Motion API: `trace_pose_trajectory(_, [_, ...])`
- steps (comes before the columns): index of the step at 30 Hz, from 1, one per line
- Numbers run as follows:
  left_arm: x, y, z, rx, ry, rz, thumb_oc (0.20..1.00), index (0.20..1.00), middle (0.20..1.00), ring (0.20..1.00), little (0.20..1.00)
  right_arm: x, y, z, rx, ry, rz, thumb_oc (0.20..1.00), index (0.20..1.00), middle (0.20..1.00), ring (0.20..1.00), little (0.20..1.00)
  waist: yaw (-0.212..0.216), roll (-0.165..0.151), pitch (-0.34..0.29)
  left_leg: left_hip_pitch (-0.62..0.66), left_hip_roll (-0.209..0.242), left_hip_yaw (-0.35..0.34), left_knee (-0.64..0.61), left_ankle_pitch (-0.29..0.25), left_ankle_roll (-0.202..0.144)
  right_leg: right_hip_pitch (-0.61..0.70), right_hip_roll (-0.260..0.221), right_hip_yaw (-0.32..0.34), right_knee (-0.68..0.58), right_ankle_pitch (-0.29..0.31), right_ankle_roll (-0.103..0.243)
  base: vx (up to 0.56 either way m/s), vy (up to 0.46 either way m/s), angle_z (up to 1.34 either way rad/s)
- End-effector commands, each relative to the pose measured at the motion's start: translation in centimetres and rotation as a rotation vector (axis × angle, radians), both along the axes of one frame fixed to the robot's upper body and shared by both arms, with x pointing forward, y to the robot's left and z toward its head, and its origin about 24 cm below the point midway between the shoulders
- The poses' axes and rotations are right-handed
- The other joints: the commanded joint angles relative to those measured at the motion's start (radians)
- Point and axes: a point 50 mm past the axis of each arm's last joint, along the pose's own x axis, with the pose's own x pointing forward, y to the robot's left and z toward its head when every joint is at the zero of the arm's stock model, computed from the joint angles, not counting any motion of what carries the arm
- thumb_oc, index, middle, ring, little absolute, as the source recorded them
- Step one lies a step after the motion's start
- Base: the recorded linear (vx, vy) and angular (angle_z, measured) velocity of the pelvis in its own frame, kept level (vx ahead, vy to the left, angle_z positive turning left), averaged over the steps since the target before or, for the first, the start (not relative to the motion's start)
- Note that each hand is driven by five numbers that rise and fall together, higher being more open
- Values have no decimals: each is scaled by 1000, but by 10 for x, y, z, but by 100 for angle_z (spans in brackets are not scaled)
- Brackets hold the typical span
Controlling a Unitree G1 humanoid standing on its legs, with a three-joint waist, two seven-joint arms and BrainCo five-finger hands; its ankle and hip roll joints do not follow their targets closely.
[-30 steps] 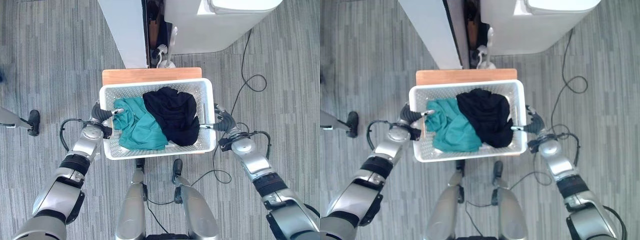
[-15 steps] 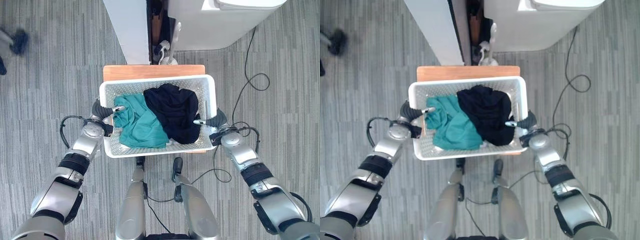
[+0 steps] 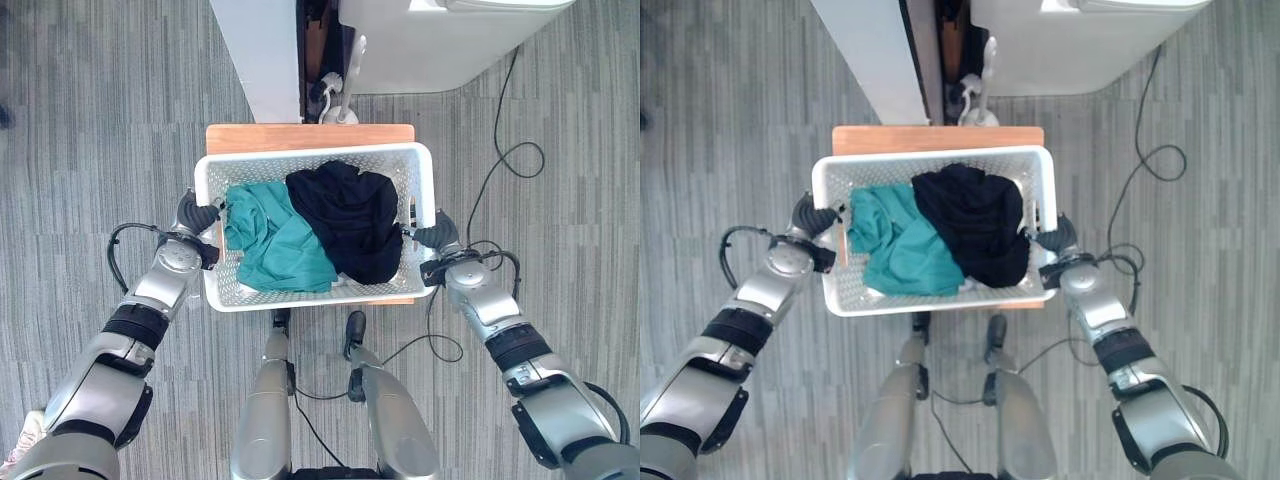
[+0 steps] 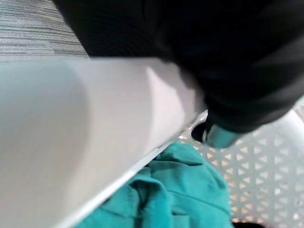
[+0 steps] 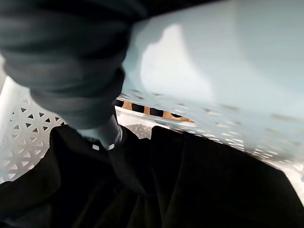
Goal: Grab the laundry basket,head to the washer,open it,put in the laundry and shut it.
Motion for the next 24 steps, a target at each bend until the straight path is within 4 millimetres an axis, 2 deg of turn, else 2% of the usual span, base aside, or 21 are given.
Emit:
trace_pose_trajectory(1, [-1,-11,21,39,-98,-88,200,200,200,200,200,-6,14,12,47,-92,89,200,200,200,200,200,13,-61,-12,-10,27,-12,134,-150,-13,1,-143,-23,-28,26,80,0,0,0])
trace_pose_trajectory(9, [-10,-6,31,93,-185,-83,200,200,200,200,200,-13,8,22,91,-173,58,200,200,200,200,200,8,-67,-26,-5,27,-11,144,-167,-11,4,-142,-14,-19,18,79,0,0,0])
trace_pose_trajectory(16, [-21,-10,41,244,-210,-172,200,200,200,200,200,-25,-15,25,176,-180,47,200,200,200,200,200,6,-76,-65,32,24,-20,188,-213,-2,35,-147,5,19,-4,81,18,12,-2])
trace_pose_trajectory(17, [-23,-12,50,321,-199,-232,200,200,200,200,200,-28,-28,29,138,-159,63,200,200,200,200,200,7,-76,-80,69,25,-17,200,-235,-1,64,-149,6,43,-23,83,62,36,-2])
trace_pose_trajectory(19, [-25,-13,53,358,-192,-258,200,200,200,200,200,-29,-33,31,120,-154,70,200,200,200,200,200,6,-77,-85,83,23,-17,199,-237,1,73,-151,8,46,-24,85,59,30,0])
trace_pose_trajectory(24, [-29,-31,63,488,-154,-412,200,200,200,200,200,-33,-54,40,34,-114,94,200,200,200,200,200,0,-76,-114,157,25,-10,196,-256,4,131,-150,5,66,-44,91,99,25,2])
